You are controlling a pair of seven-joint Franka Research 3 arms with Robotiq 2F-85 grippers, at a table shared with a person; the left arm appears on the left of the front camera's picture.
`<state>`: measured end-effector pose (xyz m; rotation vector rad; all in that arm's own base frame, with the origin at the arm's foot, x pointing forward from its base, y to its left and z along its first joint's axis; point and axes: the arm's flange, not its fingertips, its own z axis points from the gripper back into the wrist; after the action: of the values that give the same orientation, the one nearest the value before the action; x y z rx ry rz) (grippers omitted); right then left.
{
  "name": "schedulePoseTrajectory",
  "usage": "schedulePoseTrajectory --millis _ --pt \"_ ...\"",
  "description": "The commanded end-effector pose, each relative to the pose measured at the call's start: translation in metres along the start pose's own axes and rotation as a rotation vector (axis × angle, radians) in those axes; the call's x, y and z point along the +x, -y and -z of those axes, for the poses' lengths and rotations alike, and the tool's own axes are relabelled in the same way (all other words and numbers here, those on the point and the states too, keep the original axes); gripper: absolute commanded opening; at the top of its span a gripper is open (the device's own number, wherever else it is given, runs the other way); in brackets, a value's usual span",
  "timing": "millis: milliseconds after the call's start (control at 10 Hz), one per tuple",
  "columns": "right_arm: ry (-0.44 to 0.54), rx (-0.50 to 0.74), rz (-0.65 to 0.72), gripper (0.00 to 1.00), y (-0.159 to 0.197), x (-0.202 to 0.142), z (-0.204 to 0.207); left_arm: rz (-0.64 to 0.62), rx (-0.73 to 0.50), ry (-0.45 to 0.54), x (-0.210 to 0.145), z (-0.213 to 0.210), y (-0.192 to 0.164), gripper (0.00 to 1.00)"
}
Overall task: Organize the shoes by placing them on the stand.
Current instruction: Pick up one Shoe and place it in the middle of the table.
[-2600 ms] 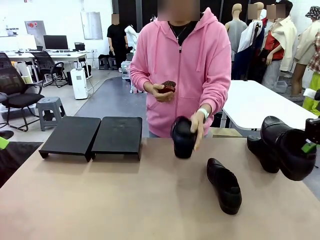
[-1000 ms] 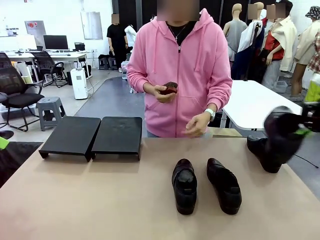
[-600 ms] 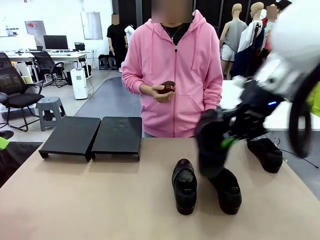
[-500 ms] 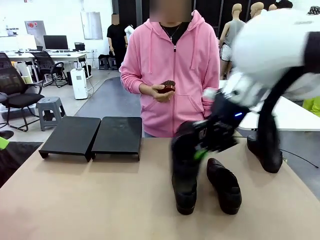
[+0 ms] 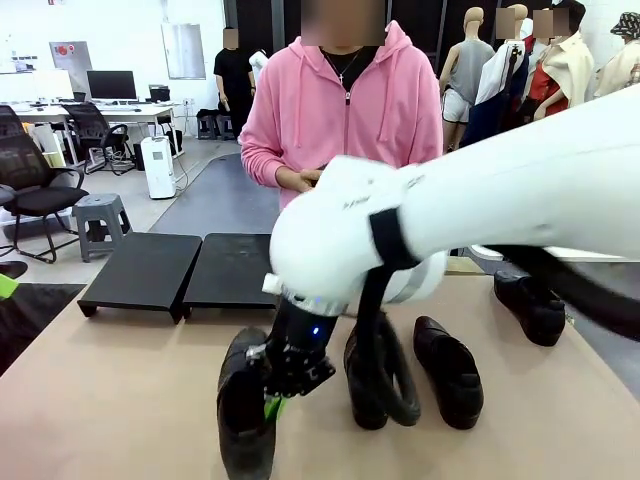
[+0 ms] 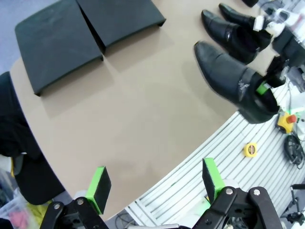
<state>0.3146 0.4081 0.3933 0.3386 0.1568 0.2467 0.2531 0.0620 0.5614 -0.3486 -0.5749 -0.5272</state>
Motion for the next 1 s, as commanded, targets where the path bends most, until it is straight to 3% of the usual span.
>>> schedulePoseTrajectory --millis 0,400,500,600,700,900 --pt "-0.028 0.028 0.051 0.00 0.005 0.043 0.012 0.005 -0.014 0.007 0.000 -0.001 -0.001 1.00" --pt "0.010 0.074 0.066 0.00 0.013 0.058 0.026 0.005 -0.014 0.007 0.000 -0.001 -0.001 1.00" --pt "0.011 0.081 0.070 0.34 0.015 0.060 0.025 0.005 -0.014 0.007 0.000 -0.001 -0.001 1.00" --pt "0.010 0.089 0.073 0.92 0.016 0.060 0.025 0.005 -0.014 0.007 0.000 -0.001 -0.001 1.00" --pt "0.005 0.095 0.075 1.00 0.016 0.060 0.025 0.005 -0.014 0.007 0.000 -0.001 -0.001 1.00" --pt "0.002 0.097 0.074 1.00 0.016 0.059 0.025 0.005 -0.014 0.007 0.000 -0.001 -0.001 1.00"
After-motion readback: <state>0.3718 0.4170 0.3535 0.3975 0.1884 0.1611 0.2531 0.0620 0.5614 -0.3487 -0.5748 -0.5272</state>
